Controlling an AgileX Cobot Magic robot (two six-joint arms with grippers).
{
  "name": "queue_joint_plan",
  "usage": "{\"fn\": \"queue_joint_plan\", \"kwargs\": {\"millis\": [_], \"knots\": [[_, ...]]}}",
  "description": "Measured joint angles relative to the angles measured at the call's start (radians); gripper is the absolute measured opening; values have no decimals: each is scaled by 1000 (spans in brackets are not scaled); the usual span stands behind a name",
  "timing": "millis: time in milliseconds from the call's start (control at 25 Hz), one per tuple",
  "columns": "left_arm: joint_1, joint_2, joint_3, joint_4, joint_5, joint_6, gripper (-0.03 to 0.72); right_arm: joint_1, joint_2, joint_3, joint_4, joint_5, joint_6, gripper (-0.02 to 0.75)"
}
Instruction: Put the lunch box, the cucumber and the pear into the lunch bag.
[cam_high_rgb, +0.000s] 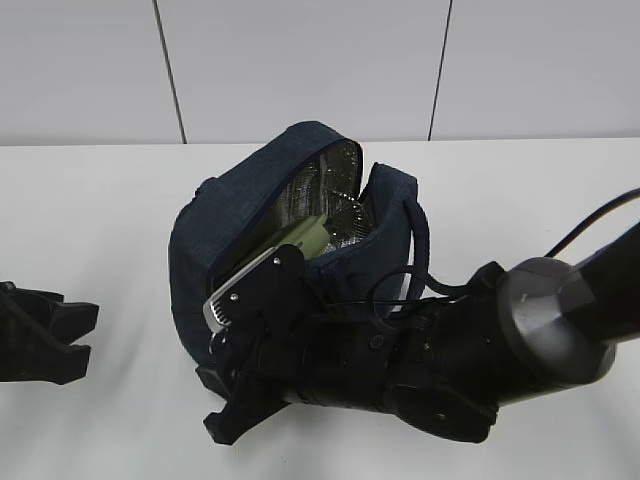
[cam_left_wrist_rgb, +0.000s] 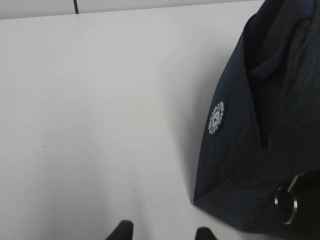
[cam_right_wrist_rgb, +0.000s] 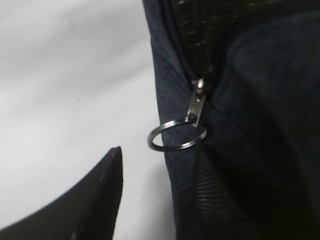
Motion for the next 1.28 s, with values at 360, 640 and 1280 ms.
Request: {"fn": "queue_joint_plan", "kwargs": {"millis": [360,640,1280], "knots": [[0,0,0,-5,0,0,239,0,0,0,-9,2,0,465],[0,0,0,-6,0,0,239,0,0,0,-3,-9,-1,477],[0,0,0,-7,0,0,239,4,-32,-4,28,53,-1,478]]}}
